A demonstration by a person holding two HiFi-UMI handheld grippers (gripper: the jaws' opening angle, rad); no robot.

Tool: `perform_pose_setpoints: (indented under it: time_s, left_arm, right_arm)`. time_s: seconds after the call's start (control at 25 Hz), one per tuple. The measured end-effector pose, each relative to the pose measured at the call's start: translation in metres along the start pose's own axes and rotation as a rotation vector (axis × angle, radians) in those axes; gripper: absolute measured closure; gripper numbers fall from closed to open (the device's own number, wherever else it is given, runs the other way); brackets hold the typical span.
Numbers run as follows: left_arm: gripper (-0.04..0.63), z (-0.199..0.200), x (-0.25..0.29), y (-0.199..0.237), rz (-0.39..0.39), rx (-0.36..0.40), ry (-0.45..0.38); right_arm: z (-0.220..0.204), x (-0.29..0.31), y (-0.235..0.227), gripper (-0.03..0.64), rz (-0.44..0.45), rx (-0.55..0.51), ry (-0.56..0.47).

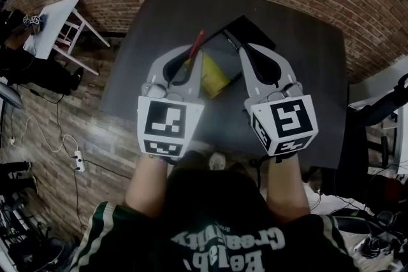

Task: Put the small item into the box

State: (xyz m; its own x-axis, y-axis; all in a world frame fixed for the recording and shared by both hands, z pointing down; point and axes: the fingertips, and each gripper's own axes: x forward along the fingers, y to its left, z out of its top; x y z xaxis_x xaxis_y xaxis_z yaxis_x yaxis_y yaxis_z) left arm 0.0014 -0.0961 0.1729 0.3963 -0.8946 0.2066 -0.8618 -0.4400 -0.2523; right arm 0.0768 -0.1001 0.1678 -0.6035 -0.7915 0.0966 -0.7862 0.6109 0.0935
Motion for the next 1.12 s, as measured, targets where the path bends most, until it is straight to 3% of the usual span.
perform_pose_setpoints:
  time_s: [0.6,1.12]
  left_arm:
    - [0.581,-0.013,-0.003,0.025,-0.027,-0.011,-0.004]
    - [0.581,-0.022,0.018,0.065,-0.146,-0.011,-0.015]
  right_arm:
    - [-0.001,0.024,0.018,0.611,-0.017,-0.003,0.019]
    - [0.002,0.068,0.026,0.611,-0.105,0.012,0.055]
